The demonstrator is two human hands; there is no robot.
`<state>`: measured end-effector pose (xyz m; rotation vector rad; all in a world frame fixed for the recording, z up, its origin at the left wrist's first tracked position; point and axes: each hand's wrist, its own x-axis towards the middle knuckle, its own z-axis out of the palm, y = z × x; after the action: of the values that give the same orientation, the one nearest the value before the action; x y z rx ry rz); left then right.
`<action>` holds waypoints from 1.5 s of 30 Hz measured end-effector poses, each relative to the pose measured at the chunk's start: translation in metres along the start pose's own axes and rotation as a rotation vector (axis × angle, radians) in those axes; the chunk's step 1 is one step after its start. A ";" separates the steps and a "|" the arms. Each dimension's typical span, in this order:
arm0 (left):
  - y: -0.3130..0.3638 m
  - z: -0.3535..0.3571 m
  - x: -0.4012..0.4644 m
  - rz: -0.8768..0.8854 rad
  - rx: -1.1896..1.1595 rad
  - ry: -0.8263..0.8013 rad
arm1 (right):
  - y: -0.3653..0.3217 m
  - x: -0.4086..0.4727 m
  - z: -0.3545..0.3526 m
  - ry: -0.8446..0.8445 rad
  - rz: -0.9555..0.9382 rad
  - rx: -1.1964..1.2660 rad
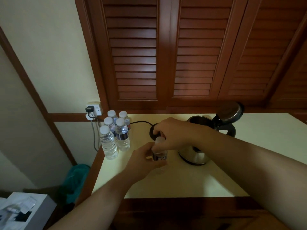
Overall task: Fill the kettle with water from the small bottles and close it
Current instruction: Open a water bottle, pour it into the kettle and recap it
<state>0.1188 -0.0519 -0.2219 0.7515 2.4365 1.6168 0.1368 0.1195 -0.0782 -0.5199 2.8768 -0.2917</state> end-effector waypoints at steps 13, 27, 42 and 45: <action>-0.006 0.006 -0.001 0.001 -0.038 0.026 | 0.044 -0.062 0.061 0.276 0.173 0.186; -0.010 0.018 -0.003 -0.034 0.029 0.005 | 0.089 -0.115 0.178 0.537 0.246 0.093; 0.080 -0.001 0.087 0.258 0.370 0.089 | 0.149 -0.121 0.172 0.303 0.722 0.050; 0.087 -0.002 0.108 0.298 0.530 0.060 | 0.150 -0.120 0.173 0.271 0.725 0.073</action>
<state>0.0532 0.0232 -0.1254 1.2000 2.9504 1.0677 0.2385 0.2732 -0.2589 0.6194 3.0458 -0.3554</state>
